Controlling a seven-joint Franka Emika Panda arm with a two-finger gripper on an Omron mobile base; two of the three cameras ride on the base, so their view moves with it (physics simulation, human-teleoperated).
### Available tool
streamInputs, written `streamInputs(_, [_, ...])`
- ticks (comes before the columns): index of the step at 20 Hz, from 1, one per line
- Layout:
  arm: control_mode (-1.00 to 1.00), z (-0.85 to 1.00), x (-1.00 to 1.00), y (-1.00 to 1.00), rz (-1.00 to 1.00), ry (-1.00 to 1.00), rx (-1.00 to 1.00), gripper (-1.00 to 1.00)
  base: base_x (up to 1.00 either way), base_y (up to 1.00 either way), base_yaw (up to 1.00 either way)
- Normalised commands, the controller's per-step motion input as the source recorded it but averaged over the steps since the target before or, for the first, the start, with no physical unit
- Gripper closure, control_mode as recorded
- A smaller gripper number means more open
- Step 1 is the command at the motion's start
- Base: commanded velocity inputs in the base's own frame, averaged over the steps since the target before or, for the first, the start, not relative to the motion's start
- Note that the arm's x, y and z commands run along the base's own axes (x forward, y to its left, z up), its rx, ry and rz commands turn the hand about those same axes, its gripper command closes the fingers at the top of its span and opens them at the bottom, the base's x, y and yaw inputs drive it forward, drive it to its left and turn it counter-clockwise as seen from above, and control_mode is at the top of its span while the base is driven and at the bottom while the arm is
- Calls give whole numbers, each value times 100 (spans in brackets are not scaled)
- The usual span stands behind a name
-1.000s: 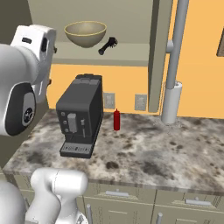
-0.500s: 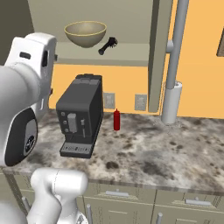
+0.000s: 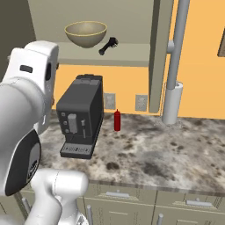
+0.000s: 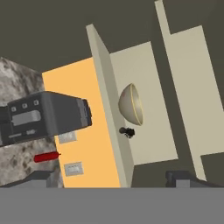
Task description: Pick the mug and place it in the sink. Pick the bowl and place it in the open cabinet and then close the cabinet.
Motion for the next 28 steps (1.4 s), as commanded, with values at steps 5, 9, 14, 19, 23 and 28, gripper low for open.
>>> streamInputs(5, [-100, 0, -26, -43, 0, -1, 0, -100, 0, 0, 0])
streamInputs(9, [-100, 0, -18, -50, 0, -5, 0, -100, 0, 0, 0])
streamInputs(14, [-100, -7, -4, -55, 0, -9, -1, -100, 0, 0, 0])
streamInputs(19, [-100, -17, -9, -56, 1, -12, -1, -100, 0, 0, 0])
streamInputs(23, [-100, -24, 0, -50, 0, -13, 0, -100, 0, 0, 0])
streamInputs(28, [-100, -30, 4, -48, 1, -16, 0, -100, 0, 0, 0])
